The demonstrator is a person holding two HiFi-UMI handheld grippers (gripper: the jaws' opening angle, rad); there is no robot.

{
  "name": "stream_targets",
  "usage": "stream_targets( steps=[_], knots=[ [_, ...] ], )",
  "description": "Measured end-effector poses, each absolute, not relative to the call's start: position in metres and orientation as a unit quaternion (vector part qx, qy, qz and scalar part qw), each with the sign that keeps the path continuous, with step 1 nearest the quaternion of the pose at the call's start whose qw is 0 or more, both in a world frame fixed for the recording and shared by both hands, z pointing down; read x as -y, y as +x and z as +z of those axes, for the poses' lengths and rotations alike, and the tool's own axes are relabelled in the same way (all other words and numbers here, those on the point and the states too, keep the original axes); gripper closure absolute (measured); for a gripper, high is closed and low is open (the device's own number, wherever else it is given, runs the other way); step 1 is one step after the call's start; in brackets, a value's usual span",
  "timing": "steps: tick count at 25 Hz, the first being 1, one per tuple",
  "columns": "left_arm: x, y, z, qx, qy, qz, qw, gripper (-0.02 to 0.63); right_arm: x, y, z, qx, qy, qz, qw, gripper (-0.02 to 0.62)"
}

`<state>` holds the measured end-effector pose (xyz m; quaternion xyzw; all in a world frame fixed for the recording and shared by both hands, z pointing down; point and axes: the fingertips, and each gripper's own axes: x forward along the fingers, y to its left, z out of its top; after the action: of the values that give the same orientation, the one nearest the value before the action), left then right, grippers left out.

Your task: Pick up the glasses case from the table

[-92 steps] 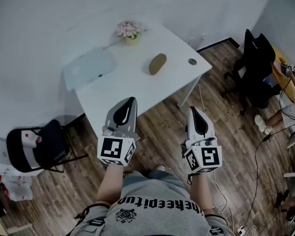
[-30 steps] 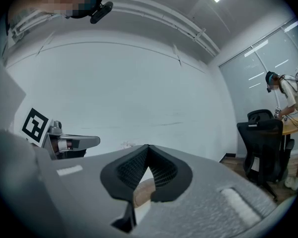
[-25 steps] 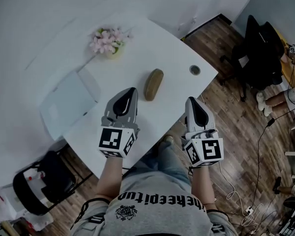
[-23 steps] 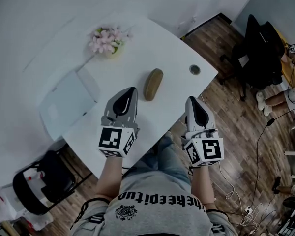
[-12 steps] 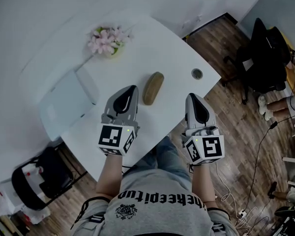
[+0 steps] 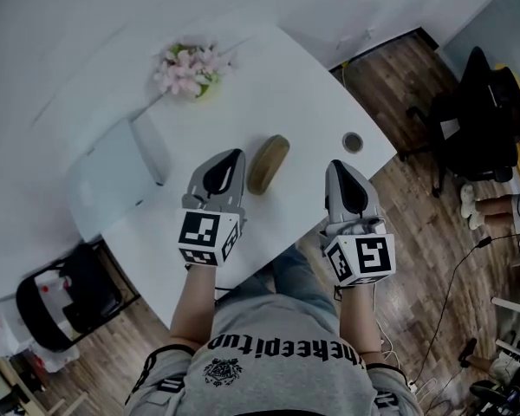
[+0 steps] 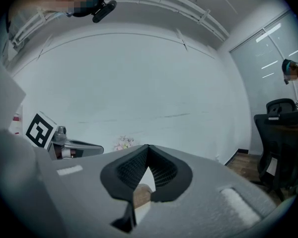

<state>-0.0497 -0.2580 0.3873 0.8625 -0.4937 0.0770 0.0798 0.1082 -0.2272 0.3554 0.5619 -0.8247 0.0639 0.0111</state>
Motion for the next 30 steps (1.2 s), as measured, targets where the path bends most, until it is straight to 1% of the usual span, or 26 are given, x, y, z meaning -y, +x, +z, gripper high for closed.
stream_targets(
  steps=[6,13,19,23,30],
  knots=[
    [0.266,-0.037,0.423,0.485,0.858,0.127,0.114,0.584,0.244,0.116,0.37,0.833,0.548,0.081,0.016,0.592],
    [0.271,-0.019,0.459,0.459,0.858,0.177,0.149,0.547,0.255,0.128,0.388,0.833,0.543,0.105,0.023,0.592],
    [0.278,-0.007,0.484,0.436,0.858,0.225,0.154,0.488,0.26,0.137,0.397,0.831,0.544,0.116,0.025,0.592],
    [0.282,-0.001,0.499,0.423,0.856,0.257,0.151,0.461,0.263,0.144,0.401,0.828,0.547,0.121,0.028,0.592],
    [0.289,0.006,0.516,0.4,0.856,0.286,0.16,0.381,0.268,0.151,0.408,0.824,0.551,0.129,0.032,0.592]
  ],
)
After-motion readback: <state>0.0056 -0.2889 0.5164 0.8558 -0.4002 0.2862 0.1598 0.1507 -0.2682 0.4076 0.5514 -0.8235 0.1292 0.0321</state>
